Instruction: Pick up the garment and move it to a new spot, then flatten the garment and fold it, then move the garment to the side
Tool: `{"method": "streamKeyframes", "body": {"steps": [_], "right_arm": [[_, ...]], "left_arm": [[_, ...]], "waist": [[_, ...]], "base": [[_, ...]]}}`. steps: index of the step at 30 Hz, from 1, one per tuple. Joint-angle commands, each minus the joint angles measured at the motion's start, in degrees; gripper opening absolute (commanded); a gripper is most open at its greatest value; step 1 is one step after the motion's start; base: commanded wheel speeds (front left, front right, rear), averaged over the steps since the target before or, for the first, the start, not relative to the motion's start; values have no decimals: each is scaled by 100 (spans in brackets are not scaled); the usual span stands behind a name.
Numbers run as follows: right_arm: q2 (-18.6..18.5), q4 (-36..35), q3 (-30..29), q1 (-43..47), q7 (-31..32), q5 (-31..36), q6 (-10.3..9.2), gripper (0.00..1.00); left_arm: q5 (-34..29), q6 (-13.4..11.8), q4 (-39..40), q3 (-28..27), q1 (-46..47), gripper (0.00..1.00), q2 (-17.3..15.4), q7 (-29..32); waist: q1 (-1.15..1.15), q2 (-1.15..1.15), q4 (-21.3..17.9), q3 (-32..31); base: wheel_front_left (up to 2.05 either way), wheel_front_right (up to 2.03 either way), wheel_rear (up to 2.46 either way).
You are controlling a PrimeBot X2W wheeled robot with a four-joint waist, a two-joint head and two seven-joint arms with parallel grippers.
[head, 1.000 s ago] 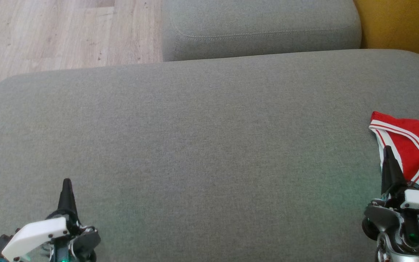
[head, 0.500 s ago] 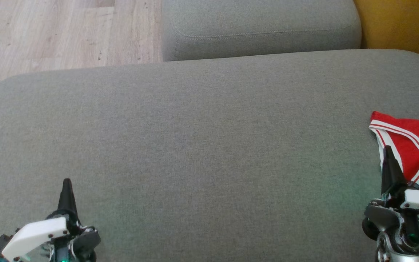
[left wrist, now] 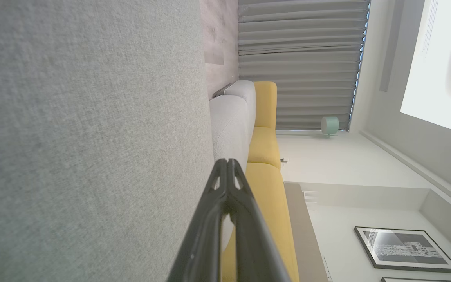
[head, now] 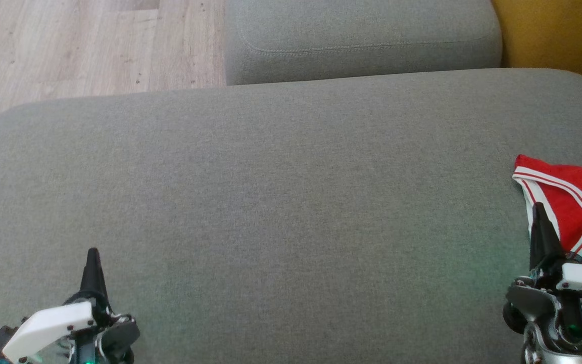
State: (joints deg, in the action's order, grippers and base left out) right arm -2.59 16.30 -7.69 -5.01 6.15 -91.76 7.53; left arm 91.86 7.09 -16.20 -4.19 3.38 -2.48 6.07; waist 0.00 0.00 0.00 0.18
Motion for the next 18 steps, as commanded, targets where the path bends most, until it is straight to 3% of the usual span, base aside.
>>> {"method": "streamKeyframes", "body": {"steps": [1, 18], "right_arm": [[-29, -227, 117, -117, 34, -41, -4, 0], [-29, -227, 117, -117, 34, -41, -4, 0]], "left_arm": [[32, 40, 215, -231, 281, 0, -40, 40], [32, 40, 215, -231, 281, 0, -40, 40]], "waist": [[0, 0, 0, 0], [0, 0, 0, 0]], "base": [[0, 0, 0], [0, 0, 0]]}}
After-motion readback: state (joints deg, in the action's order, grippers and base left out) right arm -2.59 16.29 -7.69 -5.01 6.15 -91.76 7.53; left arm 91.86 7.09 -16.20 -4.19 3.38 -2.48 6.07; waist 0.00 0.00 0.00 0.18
